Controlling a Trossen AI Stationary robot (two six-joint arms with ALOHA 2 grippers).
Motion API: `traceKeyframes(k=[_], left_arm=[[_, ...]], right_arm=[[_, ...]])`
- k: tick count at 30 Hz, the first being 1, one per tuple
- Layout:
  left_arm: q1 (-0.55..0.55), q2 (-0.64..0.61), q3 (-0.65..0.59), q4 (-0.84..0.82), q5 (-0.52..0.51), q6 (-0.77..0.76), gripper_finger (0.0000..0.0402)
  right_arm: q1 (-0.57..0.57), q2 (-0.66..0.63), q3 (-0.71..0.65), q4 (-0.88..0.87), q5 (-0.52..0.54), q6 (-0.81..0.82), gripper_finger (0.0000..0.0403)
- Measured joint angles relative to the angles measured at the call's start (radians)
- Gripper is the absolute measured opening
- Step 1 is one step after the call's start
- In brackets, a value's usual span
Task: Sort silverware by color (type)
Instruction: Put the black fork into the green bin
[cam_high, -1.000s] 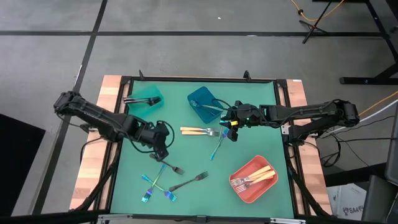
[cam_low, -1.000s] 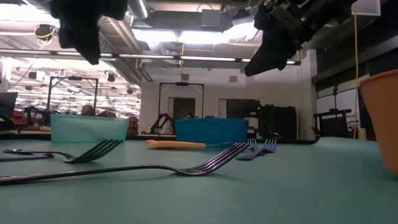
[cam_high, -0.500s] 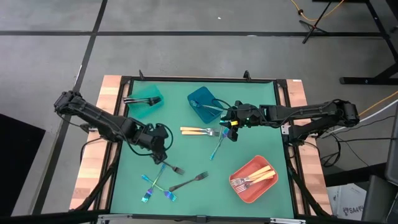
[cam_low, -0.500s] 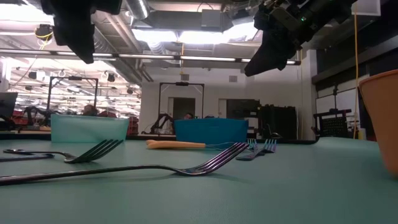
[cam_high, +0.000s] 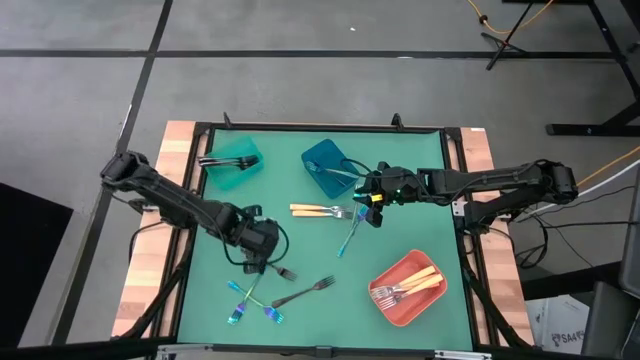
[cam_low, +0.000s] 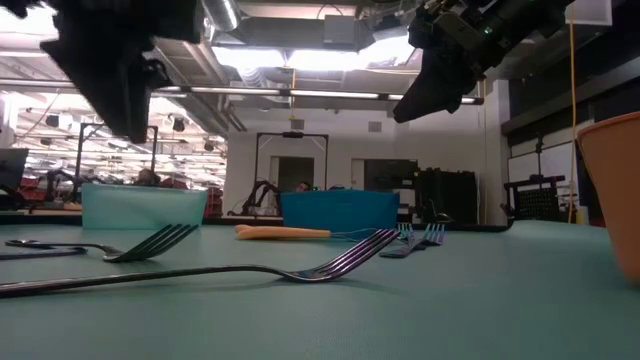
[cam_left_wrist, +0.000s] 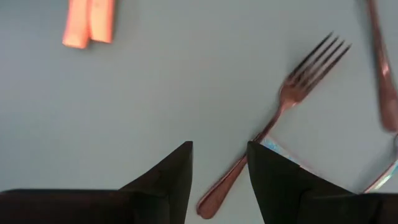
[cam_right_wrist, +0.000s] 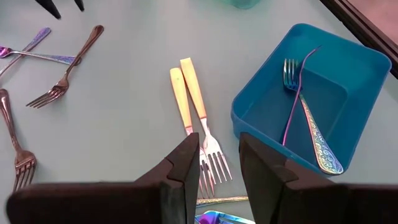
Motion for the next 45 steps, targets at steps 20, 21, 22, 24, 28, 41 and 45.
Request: traceKeyframes(k=[20,21,22,24,28,41,45], left_arm=[[-0.044,0.279,0.000,0.032,0.103,0.292,0.0145],[-0.046,0.288,0.000,0.036,0.103,0.292,0.0145],[-0.046,0.295,0.000,0.038,0.106,0.292,0.0145],[-0.046,0.307,0.000,0.038,0.119,0.292,0.0145],[-0.046,0.321,0.001,0.041,0.142,0.292,0.0145],[-0.043,0.323,0.001,0.045,0.149,0.293,0.0105],[-0.044,0.323,0.001,0.046,0.152,0.293,0.0078]], right_arm=[[0.000,0.000,0.000,0.000,0.000,0.000,0.0104],[0.000,0.000,0.000,0.000,0.000,0.000,0.0104],[0.000,0.000,0.000,0.000,0.000,0.000,0.0104],[0.000,0.000,0.000,0.000,0.000,0.000,0.0104],[0.000,0.000,0.000,0.000,0.000,0.000,0.0104],[0.000,0.000,0.000,0.000,0.000,0.000,0.0104],[0.000,0.000,0.000,0.000,0.000,0.000,0.0104]])
